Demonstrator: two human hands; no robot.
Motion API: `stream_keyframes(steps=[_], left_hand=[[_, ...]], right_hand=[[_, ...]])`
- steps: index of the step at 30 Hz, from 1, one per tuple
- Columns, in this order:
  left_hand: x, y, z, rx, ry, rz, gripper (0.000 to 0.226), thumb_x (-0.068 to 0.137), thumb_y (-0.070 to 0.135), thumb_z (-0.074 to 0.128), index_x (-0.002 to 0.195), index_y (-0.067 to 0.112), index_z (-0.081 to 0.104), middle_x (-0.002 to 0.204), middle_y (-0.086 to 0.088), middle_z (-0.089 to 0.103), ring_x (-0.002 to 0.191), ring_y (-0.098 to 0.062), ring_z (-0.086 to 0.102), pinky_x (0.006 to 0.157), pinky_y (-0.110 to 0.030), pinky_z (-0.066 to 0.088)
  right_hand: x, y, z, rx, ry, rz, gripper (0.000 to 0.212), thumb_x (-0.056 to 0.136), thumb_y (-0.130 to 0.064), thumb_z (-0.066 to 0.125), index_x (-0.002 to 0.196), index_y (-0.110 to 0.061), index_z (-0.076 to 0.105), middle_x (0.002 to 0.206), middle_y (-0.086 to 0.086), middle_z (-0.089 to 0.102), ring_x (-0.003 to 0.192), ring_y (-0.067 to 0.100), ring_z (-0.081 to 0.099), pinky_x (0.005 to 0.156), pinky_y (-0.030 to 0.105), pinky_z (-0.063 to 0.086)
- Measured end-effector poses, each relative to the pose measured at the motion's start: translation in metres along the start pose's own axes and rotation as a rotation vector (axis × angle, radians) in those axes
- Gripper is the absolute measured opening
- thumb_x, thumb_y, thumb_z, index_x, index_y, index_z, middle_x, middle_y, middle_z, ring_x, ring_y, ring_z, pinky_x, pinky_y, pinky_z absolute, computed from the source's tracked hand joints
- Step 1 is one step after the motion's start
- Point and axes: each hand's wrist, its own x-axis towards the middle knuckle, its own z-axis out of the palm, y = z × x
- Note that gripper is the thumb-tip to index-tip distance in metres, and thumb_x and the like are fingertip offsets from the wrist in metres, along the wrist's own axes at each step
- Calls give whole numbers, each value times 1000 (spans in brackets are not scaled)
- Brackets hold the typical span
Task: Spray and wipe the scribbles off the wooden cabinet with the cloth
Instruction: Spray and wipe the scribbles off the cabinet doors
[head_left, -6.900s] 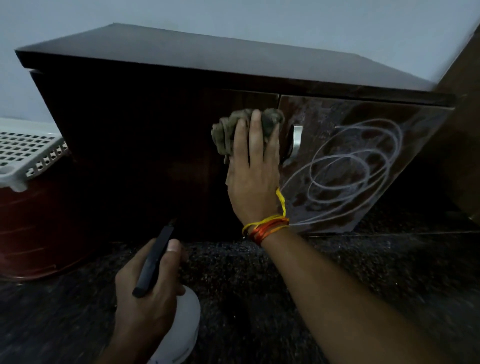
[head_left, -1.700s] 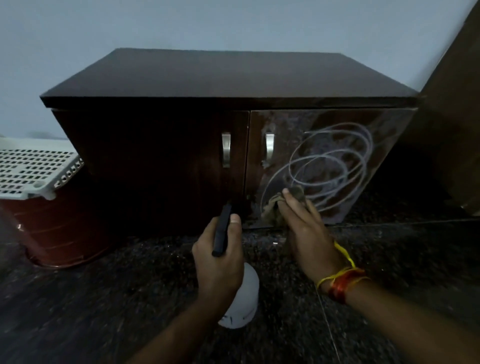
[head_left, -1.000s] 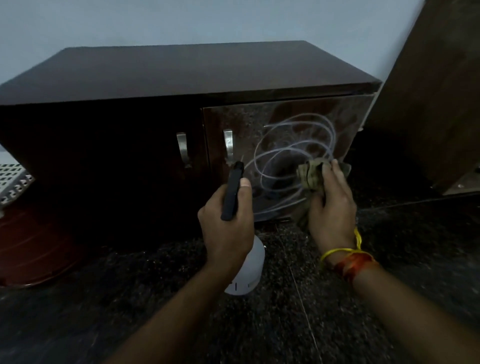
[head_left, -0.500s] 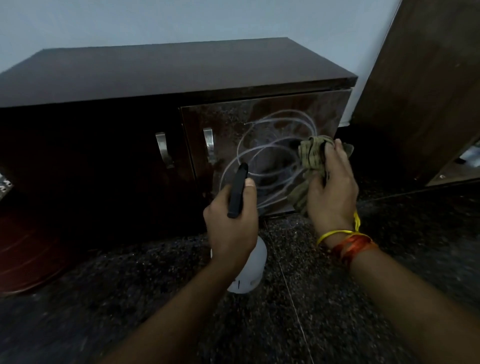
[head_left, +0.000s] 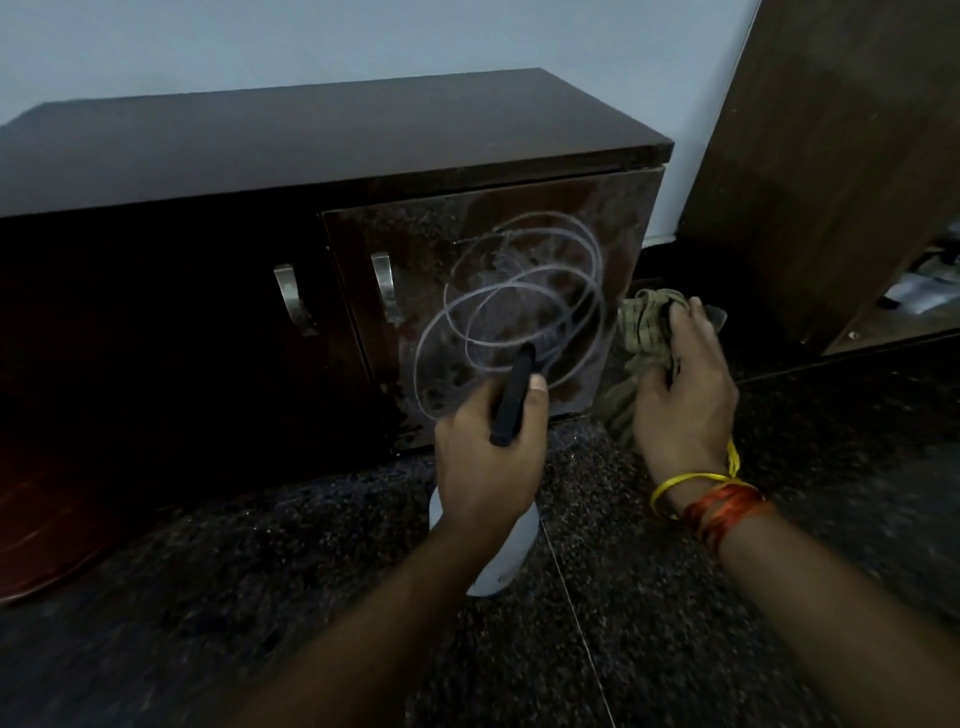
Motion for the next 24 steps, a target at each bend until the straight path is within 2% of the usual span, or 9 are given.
stream_keyframes(steps=[6,10,15,18,24], left_hand=[[-14,-26,-2,150,-60,7,45,93,45,53,54,30,36,42,3,33,40,-16,38,46,-24,24],[-23,-42,-10,204,-78,-38,41,91,48,52,56,31,40,44,4,38,40,-16,39,47,-27,28],[-34,-62,-30,273,-43,-66,38,90,51,48,61,26,50,47,1,48,48,-21,50,44,-27,30],[-40,-74,-42,293,-33,-92,43,93,49,52,67,15,60,47,-3,47,38,-17,40,44,-28,29],[-44,-84,-64,372,9,-209,45,95,36,58,55,24,43,42,3,40,34,-17,36,44,-24,25]], right_hand=[[-2,5,-5,-9,0,28,54,89,10,47,141,0,42,153,16,33,144,25,28,115,23,20],[-4,6,-5,-10,-7,34,53,89,11,48,141,0,43,153,15,34,144,24,28,115,23,21],[-8,4,-2,-23,-25,43,53,90,9,48,142,-2,42,154,13,33,145,23,28,115,21,20],[-10,1,0,-25,-35,30,53,90,10,48,141,-1,43,153,13,34,145,24,28,112,15,16],[-13,-6,8,-3,-67,25,53,91,10,49,142,-2,41,154,13,33,145,24,26,115,23,19]])
